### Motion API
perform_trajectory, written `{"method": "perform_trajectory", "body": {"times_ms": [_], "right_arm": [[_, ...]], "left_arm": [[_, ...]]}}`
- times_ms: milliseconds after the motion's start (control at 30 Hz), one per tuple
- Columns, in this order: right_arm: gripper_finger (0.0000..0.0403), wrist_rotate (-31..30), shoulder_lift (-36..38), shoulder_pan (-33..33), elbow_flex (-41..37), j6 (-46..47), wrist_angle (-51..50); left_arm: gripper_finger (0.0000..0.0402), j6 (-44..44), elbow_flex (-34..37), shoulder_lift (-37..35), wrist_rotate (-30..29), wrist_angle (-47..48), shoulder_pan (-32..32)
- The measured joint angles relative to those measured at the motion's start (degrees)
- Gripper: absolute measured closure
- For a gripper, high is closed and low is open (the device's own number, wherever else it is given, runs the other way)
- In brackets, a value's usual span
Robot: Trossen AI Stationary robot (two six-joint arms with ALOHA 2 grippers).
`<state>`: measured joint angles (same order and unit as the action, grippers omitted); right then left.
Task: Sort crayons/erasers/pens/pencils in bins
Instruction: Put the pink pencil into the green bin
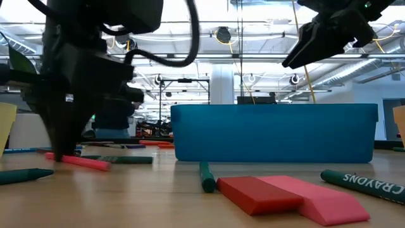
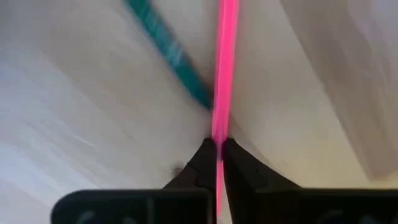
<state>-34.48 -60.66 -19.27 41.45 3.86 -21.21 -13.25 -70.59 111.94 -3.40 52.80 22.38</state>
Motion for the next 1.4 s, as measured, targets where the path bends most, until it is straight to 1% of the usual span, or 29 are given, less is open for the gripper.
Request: {"method": "perform_trajectory", "body": {"times_ms": [100, 167, 233, 367, 533, 667, 733, 867, 933, 1067, 1400], "right_arm": [[0.02, 0.0, 0.0, 0.0, 0.0, 0.0, 0.0], [0.02, 0.0, 0.0, 0.0, 0.0, 0.0, 0.0], [0.02, 0.0, 0.0, 0.0, 0.0, 0.0, 0.0], [0.02, 0.0, 0.0, 0.0, 0.0, 0.2, -0.1], [0.02, 0.1, 0.0, 0.0, 0.0, 1.1, -0.2], [0.02, 0.5, 0.0, 0.0, 0.0, 1.5, -0.5], [0.02, 1.7, 0.0, 0.0, 0.0, 1.5, -0.5], [0.02, 1.7, 0.0, 0.0, 0.0, 1.5, -0.5], [0.02, 1.7, 0.0, 0.0, 0.0, 1.5, -0.4], [0.02, 1.7, 0.0, 0.0, 0.0, 1.5, -0.3], [0.02, 1.7, 0.0, 0.0, 0.0, 1.5, -0.3]], "left_arm": [[0.037, 0.0, 0.0, 0.4, -2.6, -1.9, 0.0], [0.0365, 0.0, 0.0, 0.4, -2.7, -2.0, 0.0], [0.0368, 0.0, 0.0, 0.4, -2.9, -2.1, 0.2], [0.0392, 0.8, 0.0, 0.4, -3.2, -2.2, 0.2], [0.0383, 2.0, 0.0, 0.5, -3.5, -2.5, 0.5], [0.0391, 2.9, 0.0, -0.3, -4.1, -2.6, 1.1], [0.0395, 4.1, -0.4, -0.3, -4.2, -2.3, 1.3], [0.0387, 5.8, -1.9, -0.4, -3.7, -3.5, 1.7], [0.0387, 5.6, -2.5, -0.3, -3.6, -4.1, 2.0], [0.04, 5.3, -3.6, -0.3, -2.8, -4.8, 2.1], [0.0395, 5.8, -3.8, -0.4, -2.1, -5.2, 2.1]]}}
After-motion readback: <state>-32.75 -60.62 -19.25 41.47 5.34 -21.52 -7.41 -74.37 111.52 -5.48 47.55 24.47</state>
